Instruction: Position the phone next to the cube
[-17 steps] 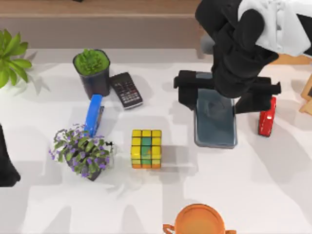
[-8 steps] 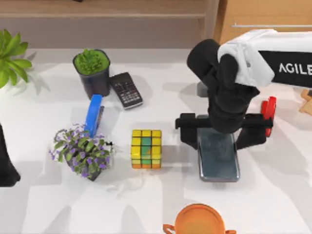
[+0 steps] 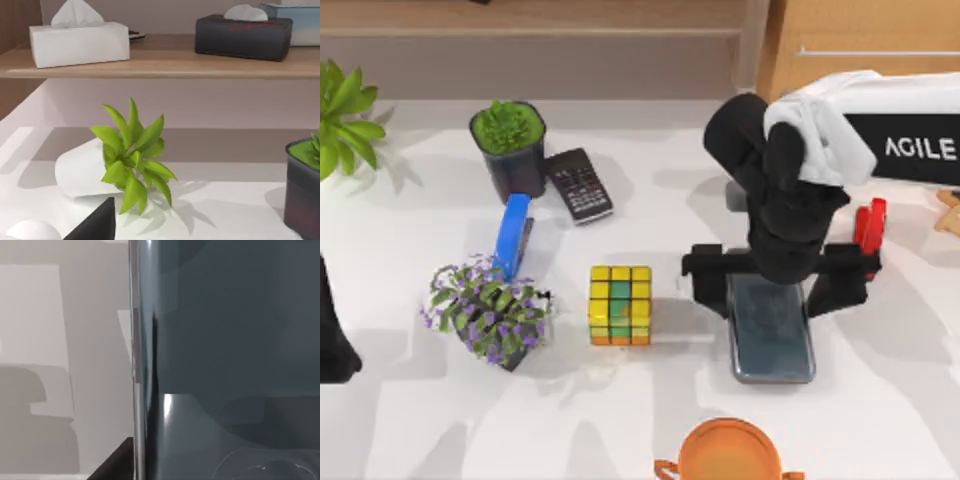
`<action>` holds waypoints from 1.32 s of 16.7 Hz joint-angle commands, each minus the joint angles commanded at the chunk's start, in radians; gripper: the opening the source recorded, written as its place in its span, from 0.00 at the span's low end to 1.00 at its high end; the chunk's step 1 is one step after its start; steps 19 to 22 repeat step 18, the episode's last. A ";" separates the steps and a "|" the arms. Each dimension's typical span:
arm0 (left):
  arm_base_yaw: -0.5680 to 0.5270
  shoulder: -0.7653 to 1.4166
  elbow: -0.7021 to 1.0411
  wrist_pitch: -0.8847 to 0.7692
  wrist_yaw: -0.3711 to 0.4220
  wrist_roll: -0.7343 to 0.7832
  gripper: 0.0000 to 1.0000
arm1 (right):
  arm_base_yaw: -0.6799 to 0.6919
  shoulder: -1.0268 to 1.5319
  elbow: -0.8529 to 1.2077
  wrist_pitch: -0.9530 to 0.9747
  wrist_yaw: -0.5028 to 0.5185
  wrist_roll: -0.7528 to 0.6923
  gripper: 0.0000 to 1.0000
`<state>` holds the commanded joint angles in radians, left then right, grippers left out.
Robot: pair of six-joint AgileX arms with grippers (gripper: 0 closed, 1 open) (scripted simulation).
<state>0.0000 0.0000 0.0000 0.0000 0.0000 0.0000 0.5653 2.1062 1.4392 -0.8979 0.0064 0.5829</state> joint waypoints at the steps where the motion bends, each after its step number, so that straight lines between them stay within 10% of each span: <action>1: 0.000 0.000 0.000 0.000 0.000 0.000 1.00 | 0.000 0.000 0.000 0.000 0.000 0.000 0.15; 12: 0.000 0.000 0.000 0.000 0.000 0.000 1.00 | 0.000 0.000 0.000 0.000 0.000 0.000 0.98; 22: 0.000 0.000 0.000 0.000 0.000 0.000 1.00 | 0.000 0.000 0.000 0.000 0.000 0.000 1.00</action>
